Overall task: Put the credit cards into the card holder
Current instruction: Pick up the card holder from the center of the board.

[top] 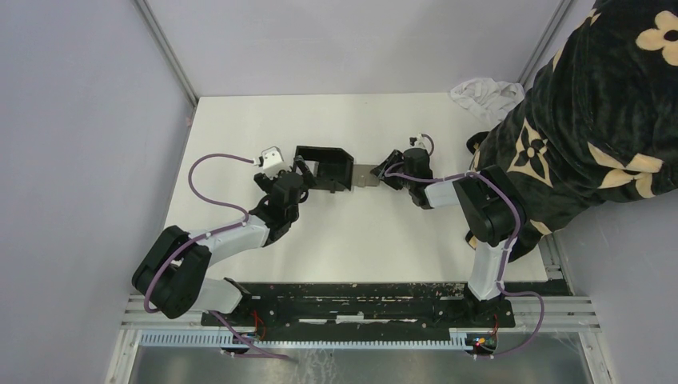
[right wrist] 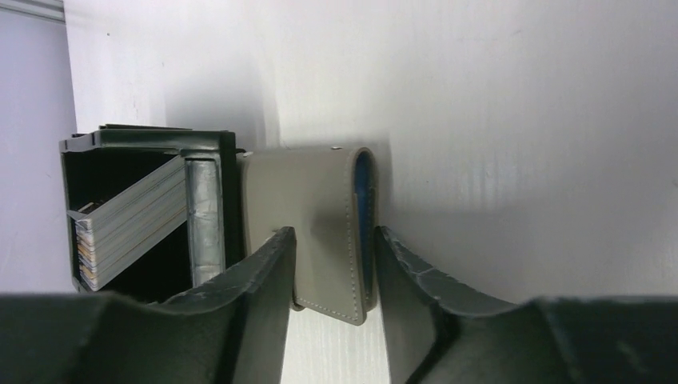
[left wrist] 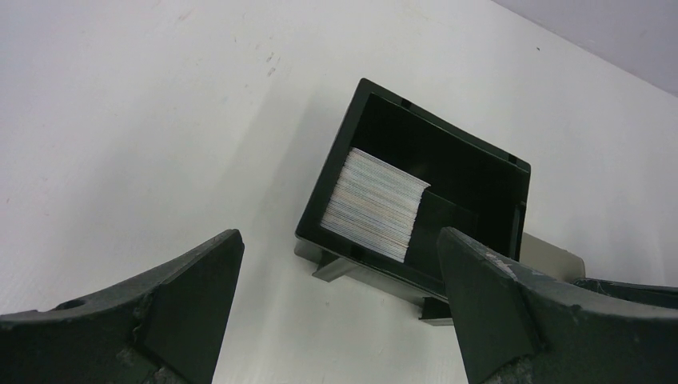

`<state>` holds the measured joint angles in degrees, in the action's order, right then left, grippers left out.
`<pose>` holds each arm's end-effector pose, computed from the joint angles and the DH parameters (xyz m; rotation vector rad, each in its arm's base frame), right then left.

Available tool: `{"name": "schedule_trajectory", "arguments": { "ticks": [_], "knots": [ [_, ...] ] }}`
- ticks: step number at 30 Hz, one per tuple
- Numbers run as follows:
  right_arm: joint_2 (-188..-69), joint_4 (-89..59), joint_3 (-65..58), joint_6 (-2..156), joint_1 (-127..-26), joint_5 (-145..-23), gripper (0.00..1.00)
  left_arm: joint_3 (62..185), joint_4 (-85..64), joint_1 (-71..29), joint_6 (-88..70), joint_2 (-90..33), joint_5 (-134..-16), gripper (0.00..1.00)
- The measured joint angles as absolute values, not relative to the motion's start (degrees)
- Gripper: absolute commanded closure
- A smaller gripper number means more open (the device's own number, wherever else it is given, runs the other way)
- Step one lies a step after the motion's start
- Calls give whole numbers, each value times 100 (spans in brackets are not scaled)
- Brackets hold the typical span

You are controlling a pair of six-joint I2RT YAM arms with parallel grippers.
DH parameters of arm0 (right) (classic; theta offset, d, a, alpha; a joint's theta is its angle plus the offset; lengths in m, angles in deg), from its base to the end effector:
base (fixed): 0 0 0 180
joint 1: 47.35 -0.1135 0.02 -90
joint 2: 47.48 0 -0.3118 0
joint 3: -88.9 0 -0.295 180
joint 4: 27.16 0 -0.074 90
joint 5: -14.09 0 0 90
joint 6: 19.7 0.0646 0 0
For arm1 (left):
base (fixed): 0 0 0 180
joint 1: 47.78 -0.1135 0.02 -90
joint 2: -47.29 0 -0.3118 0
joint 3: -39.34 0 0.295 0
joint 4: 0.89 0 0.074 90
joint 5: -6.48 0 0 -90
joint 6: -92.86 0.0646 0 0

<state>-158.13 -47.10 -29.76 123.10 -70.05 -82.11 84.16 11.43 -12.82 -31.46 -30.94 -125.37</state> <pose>0.4058 0.1773 0.1138 0.5067 2.1540 0.8864 0.2842 -0.1461 0.2124 -0.4580 1.7865 -0.1345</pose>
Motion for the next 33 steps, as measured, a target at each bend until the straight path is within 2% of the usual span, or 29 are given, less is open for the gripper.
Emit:
{"name": "schedule_trajectory", "arguments": {
  "ticks": [7,10,24,33],
  "knots": [
    [-15876,-4590,-2976,12299,-7007,-8314,84,8416,1150,-1284,-3149,-3094,-12537,1],
    [-15874,-4522,-2976,12290,-7005,-8336,98,8413,1150,-1284,-3149,-3094,-12532,1],
    [-15161,-3836,-3144,11947,-7002,-8124,99,8437,1152,-1284,-3142,-3158,-11977,1],
    [-14386,-2997,-3203,11466,-6972,-8084,99,8831,1154,-1299,-2989,-3407,-10790,0]
  ]
}}
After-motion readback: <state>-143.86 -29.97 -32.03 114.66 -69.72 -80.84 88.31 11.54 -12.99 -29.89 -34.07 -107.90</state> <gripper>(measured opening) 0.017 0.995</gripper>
